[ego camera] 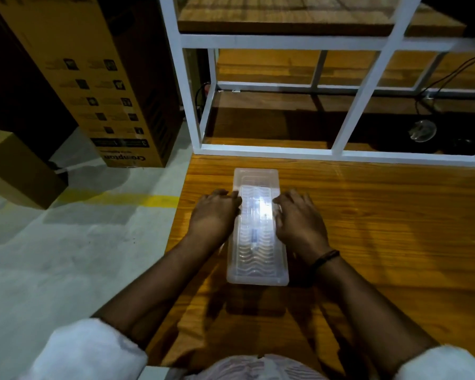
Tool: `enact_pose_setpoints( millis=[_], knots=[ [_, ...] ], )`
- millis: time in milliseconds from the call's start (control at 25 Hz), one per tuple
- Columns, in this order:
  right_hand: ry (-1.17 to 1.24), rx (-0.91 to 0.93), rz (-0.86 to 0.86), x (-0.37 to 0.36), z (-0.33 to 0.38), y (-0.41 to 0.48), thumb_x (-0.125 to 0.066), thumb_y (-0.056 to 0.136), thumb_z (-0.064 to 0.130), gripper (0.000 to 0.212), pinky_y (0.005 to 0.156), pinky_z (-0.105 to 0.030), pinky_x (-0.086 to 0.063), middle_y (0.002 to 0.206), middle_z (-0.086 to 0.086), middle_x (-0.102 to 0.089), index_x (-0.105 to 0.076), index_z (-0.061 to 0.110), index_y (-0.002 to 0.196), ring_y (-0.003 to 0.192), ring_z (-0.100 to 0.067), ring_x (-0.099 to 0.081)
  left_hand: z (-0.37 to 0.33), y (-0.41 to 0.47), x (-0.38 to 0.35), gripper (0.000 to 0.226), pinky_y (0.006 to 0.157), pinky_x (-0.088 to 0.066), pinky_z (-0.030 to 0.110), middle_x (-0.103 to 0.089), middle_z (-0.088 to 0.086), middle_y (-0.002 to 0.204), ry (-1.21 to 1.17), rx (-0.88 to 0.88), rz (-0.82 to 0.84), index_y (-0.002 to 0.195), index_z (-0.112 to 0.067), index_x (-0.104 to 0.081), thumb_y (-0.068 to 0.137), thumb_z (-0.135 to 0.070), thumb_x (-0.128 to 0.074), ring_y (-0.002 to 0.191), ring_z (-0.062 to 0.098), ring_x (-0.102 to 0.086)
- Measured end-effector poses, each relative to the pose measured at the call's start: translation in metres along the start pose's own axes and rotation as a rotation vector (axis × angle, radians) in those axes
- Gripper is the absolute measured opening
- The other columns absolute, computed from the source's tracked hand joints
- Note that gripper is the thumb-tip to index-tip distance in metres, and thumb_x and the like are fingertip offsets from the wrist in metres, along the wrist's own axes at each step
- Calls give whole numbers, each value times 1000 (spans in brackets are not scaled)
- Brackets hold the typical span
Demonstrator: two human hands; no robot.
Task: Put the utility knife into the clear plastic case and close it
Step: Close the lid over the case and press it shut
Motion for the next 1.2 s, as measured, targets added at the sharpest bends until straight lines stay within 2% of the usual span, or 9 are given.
enact_pose_setpoints(
  millis=[160,320,480,640,760,840,1000,1080,1200],
  knots=[
    [36,-32,-4,7,9,-6,-57,94,18,30,92,-43,-47,129,-6,-59,-64,14,124,115,-30,-51,2,-8,-7,55,117,-32,55,-25,-4,169,-79,24,155,157,-22,-34,105,-28,-49,155,33,-23],
    [-13,-7,162,9,12,-6,-63,92,21,47,106,-41,-44,147,-5,-51,-58,15,138,131,-30,-46,9,-11,-17,112,126,-19,53,13,-10,171,-121,7,579,163,-26,4,87,-40,-77,158,35,-2],
    [-70,17,583,0,4,-18,-76,85,41,97,120,-34,-26,171,3,-9,-18,22,161,154,-24,-21,10,-16,-24,150,126,-6,53,35,-7,164,-32,-43,734,157,-27,26,64,-54,-89,157,34,14],
    [-119,17,895,-14,2,-40,-87,62,62,150,126,-41,-15,164,8,33,24,27,156,157,-26,5,11,-21,-32,161,124,-6,61,39,-9,162,0,3,745,156,-28,28,53,-57,-93,155,38,19],
    [-177,-27,908,-17,5,-38,-91,55,60,159,125,-48,-12,161,7,38,28,26,154,155,-31,13,4,-22,-21,159,124,-6,60,27,-4,168,25,25,672,160,-24,19,53,-50,-96,156,38,18],
    [-198,-42,869,-18,6,-38,-92,52,59,159,126,-52,-14,164,8,33,23,26,157,156,-33,12,-4,-27,-15,148,124,-9,60,7,1,173,76,18,620,164,-21,1,55,-47,-96,157,38,9],
    [-240,-27,752,-5,12,-46,-91,56,58,145,122,-52,-24,170,8,15,3,25,161,156,-32,-2,-18,-48,-1,90,108,-40,50,-54,8,150,206,-63,416,141,-16,-53,65,-46,-91,142,33,-44],
    [-281,7,657,6,20,-54,-89,59,57,128,116,-50,-34,171,4,-5,-18,23,159,151,-31,-21,-19,-61,1,72,102,-44,45,-61,7,141,190,-82,316,133,-16,-59,73,-42,-87,132,29,-53],
    [-331,74,532,18,36,-70,-85,68,50,85,104,-46,-46,158,-2,-40,-50,21,140,137,-28,-45,-17,-76,-4,71,111,-39,48,-41,9,161,158,-113,322,144,-13,-49,84,-37,-79,147,31,-40]
  ],
)
Point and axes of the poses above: each hand's wrist, its own y-axis towards the middle knuckle, its own x-axis out of the back of the hand, z = x × y, the point moved 9 cm from there along y, towards the middle knuckle
